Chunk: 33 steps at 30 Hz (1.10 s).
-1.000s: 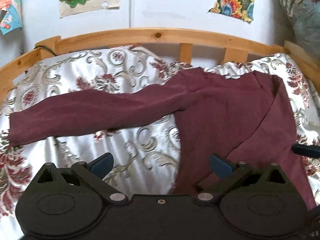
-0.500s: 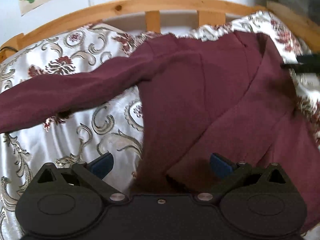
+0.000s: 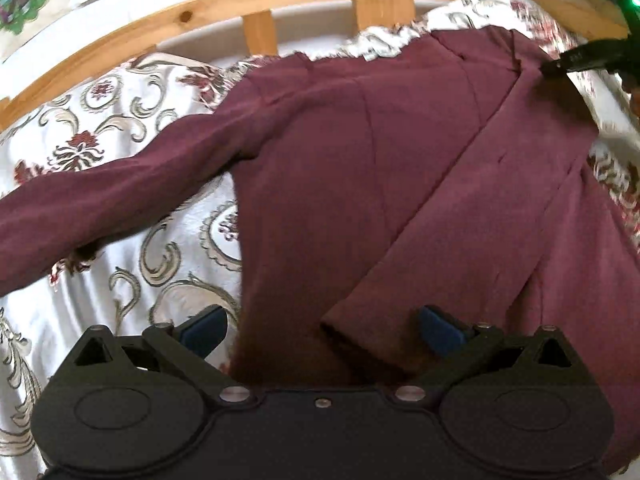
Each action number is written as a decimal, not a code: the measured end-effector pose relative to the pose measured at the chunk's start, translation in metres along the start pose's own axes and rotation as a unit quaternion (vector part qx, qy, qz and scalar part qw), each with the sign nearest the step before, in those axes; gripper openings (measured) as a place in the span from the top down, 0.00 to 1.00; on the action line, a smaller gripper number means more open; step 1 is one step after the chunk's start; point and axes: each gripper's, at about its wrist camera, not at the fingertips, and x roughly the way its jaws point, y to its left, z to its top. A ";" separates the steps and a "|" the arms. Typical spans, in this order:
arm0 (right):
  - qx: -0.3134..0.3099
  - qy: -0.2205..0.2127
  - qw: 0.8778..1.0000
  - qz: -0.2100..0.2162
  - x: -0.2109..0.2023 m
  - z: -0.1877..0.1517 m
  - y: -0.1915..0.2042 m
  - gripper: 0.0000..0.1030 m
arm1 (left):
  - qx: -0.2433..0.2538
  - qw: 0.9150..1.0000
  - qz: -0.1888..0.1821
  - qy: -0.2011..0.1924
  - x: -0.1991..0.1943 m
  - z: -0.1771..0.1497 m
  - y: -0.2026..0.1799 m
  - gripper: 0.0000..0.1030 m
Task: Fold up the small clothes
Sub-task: 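Carry the held sleeve across the shirt body with the right gripper, then open it, then grasp the other sleeve cuff with the left gripper and lift it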
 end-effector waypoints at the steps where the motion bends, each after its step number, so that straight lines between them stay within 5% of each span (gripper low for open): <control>1: -0.002 0.010 1.000 -0.007 0.004 -0.004 0.000 0.87 | 0.003 1.000 0.000 0.003 0.002 0.000 -0.002 0.01; 10: -0.076 -0.009 0.996 -0.040 -0.027 -0.036 0.031 0.48 | -0.036 0.999 0.003 -0.022 -0.031 -0.004 0.020 0.01; 18: -0.137 -0.002 0.986 -0.099 -0.031 -0.064 0.057 0.34 | -0.097 0.990 0.096 -0.039 -0.071 -0.019 0.085 0.01; 23: -0.086 -0.038 0.994 -0.054 -0.079 -0.059 0.075 0.02 | -0.171 0.969 0.170 -0.053 -0.090 -0.031 0.162 0.01; 27: -0.076 -0.059 0.995 -0.032 -0.117 -0.071 0.105 0.00 | -0.225 0.945 0.223 -0.082 -0.108 -0.041 0.218 0.01; 30: -0.054 -0.067 0.996 -0.012 -0.140 -0.083 0.124 0.00 | -0.273 0.930 0.230 -0.091 -0.112 -0.045 0.256 0.01; 33: -0.011 -0.081 0.997 0.012 -0.160 -0.096 0.140 0.00 | -0.337 0.913 0.216 -0.082 -0.107 -0.049 0.285 0.16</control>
